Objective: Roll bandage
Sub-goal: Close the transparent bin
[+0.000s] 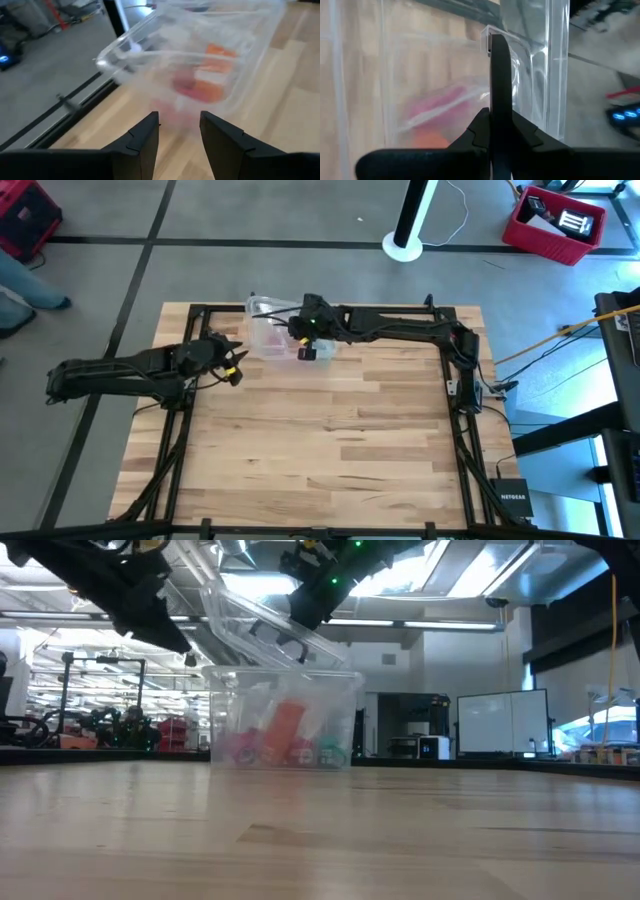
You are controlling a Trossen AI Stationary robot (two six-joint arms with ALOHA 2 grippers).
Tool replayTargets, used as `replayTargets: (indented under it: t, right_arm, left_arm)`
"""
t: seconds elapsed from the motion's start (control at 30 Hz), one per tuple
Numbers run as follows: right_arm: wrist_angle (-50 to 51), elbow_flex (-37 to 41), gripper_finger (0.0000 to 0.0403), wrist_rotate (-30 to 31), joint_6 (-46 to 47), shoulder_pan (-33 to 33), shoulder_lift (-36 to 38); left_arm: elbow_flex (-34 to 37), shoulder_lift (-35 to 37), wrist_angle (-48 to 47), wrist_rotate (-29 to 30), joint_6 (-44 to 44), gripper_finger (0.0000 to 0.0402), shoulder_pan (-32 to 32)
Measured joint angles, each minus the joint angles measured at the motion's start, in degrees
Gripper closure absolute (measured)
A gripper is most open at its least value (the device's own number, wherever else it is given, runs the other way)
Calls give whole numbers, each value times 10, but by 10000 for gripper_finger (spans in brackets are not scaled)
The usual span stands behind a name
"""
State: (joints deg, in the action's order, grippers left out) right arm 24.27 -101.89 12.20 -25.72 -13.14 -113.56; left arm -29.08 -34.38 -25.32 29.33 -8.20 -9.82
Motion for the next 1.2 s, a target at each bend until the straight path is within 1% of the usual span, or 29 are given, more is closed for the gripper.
replayTargets:
  t: [0.1, 0.17, 0.3, 0.4, 0.57, 0.7, 0.87, 1.07, 1.17, 1.2]
  right_arm:
    - [11, 0, 367, 52, -27, 10, 3]
    - [23, -10, 367, 68, -33, 13, 4]
    - [40, -19, 367, 60, -35, 15, 4]
    - [70, -19, 367, 61, -35, 15, 1]
    - [52, -19, 367, 62, -36, 19, 1]
    - [78, -18, 367, 62, -41, 15, 1]
    - [52, -5, 367, 37, -25, 9, 1]
    - [57, -3, 367, 64, -31, 0, -4]
    - [56, -6, 367, 72, -43, 6, -4]
    - [57, -11, 367, 84, -50, 10, -3]
  left_arm:
    - [2, 7, -30, 30, -21, 265, 0]
    - [10, 8, -30, 44, -32, 265, 0]
    - [38, 6, -12, 46, -42, 265, 0]
    - [56, 6, 12, 46, -54, 265, 0]
    - [89, 6, 69, 46, -51, 265, 0]
    - [102, 6, 98, 46, -52, 265, 0]
    - [121, 6, 141, 46, -53, 265, 0]
    - [122, 6, 144, 45, -63, 265, 0]
    - [122, 6, 144, 44, -64, 265, 0]
    - [122, 6, 144, 44, -63, 265, 0]
